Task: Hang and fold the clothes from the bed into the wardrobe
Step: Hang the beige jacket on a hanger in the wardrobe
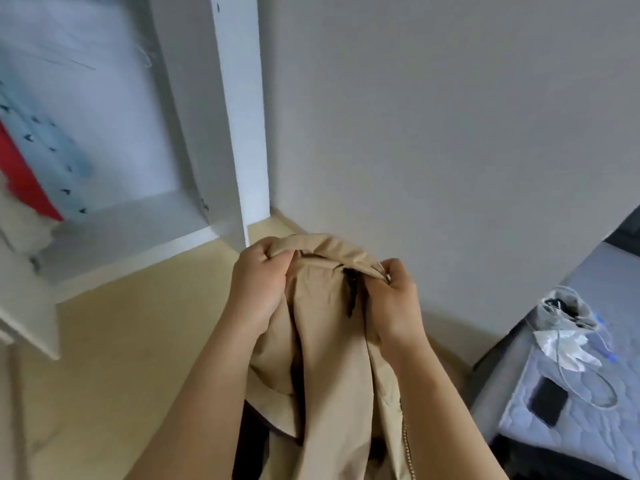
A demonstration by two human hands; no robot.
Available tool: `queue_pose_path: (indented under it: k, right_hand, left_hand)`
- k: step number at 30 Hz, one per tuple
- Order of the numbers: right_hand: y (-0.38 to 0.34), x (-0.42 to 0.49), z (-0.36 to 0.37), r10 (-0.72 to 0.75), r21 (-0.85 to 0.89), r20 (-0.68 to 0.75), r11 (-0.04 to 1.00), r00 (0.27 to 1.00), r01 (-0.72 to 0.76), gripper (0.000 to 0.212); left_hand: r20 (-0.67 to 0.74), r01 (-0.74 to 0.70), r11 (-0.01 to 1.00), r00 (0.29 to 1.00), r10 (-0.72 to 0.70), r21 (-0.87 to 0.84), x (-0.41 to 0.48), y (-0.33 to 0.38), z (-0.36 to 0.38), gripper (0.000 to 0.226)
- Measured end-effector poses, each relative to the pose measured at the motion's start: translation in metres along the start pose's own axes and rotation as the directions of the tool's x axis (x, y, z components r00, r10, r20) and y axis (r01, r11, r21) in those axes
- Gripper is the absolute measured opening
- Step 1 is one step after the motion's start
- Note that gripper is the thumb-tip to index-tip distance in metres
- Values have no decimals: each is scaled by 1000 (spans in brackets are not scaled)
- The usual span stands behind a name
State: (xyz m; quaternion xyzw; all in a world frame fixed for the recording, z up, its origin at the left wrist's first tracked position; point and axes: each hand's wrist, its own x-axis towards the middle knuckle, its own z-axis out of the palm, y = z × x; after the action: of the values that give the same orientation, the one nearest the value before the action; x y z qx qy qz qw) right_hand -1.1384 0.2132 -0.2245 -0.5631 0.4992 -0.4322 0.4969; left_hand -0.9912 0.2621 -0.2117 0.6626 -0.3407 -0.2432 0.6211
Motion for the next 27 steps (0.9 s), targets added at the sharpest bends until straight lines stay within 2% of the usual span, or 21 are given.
queue_pose_path:
  k: [3,6,7,10,13,14,17,19,22,25,27]
  right_hand:
    - [-15,18,67,-16,50,106,999,994,11,22]
    - [-35,33,135,-21,103,224,995,974,-2,24]
    - [-42,38,158,-31,106,255,994,966,4,25]
    - [-61,55,222,-74,98,300,994,951,46,32]
    - [-75,67,280,-100,143,321,988,942,57,25]
    - [-76,71,297,-92,161,331,986,939,40,23]
    - [-75,84,339,-57,189,368,982,928,-14,22]
    - [-75,96,367,-65,170,413,985,909,-7,21]
    - [-79,120,412,-96,156,457,987,884,27,20]
    - [-82,154,456,-99,158,481,987,871,25,27]
    - [-83,184,489,-105,164,492,986,864,26,32]
  left_hand:
    - [-63,-74,983,994,86,171,41,-5,-57,22]
    - [-10,-118,925,991,131,361,80,-10,-120,15]
    - [16,-123,919,992,126,374,93,-12,-141,15]
    - [120,-117,899,990,73,421,127,-20,-196,33]
    - [151,-84,825,988,-1,559,166,-33,-236,40]
    - [131,-60,790,991,-26,610,177,-41,-248,37]
    - [-14,30,690,999,-29,723,203,-65,-277,6]
    - [-150,140,653,988,-41,744,219,-82,-294,19]
    - [-351,339,575,931,-95,744,251,-100,-323,16]
    - [-339,382,520,923,-179,764,294,-117,-351,19]
    - [-354,427,611,903,-245,667,333,-120,-367,26]
